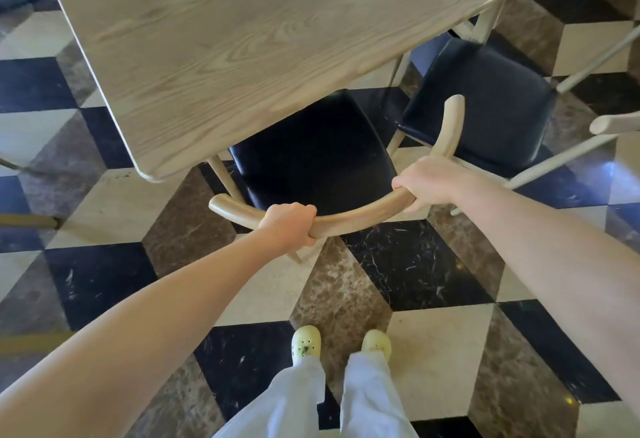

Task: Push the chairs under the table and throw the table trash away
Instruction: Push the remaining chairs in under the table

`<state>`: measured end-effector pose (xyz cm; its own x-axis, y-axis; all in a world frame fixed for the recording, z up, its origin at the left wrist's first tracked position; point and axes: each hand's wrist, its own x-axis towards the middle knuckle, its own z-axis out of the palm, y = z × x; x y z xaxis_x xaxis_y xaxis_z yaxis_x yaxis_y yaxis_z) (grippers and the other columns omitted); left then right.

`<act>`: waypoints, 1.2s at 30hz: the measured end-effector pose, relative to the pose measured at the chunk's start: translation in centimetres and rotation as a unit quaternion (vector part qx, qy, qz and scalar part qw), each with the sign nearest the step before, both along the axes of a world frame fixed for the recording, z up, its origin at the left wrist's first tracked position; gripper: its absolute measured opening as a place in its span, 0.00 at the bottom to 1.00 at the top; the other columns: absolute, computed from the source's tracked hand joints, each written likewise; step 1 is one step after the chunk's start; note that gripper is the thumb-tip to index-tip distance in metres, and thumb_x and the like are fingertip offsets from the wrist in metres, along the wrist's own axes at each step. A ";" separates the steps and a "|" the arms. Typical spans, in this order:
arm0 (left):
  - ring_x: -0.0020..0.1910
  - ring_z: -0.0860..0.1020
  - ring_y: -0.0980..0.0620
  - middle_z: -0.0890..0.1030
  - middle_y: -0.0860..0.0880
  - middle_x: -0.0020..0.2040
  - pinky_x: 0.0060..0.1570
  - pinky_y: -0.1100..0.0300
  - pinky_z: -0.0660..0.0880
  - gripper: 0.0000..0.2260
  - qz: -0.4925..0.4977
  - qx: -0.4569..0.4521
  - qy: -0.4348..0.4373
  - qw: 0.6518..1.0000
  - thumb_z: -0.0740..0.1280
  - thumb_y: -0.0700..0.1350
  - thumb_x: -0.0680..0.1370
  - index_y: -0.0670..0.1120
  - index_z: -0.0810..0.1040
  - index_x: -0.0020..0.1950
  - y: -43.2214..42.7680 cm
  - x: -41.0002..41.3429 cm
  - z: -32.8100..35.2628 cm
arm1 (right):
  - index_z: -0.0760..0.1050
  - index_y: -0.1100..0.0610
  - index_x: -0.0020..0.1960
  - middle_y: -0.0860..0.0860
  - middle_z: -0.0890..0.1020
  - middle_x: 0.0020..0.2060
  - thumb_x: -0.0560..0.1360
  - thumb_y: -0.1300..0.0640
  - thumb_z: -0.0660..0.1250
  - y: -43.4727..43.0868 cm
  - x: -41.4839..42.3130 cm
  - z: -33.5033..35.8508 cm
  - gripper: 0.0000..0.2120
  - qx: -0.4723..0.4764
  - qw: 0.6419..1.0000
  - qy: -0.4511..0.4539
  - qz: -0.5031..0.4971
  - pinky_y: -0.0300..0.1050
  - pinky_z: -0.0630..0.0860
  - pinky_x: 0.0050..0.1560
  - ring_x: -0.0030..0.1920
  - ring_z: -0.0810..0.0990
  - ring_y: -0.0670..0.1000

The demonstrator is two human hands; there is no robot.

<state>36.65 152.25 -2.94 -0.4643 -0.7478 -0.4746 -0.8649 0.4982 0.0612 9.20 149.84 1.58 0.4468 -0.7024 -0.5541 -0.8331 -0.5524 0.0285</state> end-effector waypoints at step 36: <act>0.49 0.79 0.51 0.81 0.53 0.52 0.52 0.54 0.76 0.18 0.101 0.160 -0.038 0.981 0.67 0.55 0.72 0.54 0.72 0.61 -7.0 -4.1 1.0 | 0.71 0.49 0.49 0.43 0.72 0.32 0.68 0.41 0.68 -12.1 -3.5 -3.5 0.16 0.074 0.987 -0.051 0.133 0.42 0.63 0.31 0.35 0.75 0.47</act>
<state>32.55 145.26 -1.98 -0.2762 -0.6289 -0.7268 -0.9523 0.2815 0.1183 5.70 137.70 -1.94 0.6633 -0.4668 -0.5850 -0.6522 -0.7438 -0.1460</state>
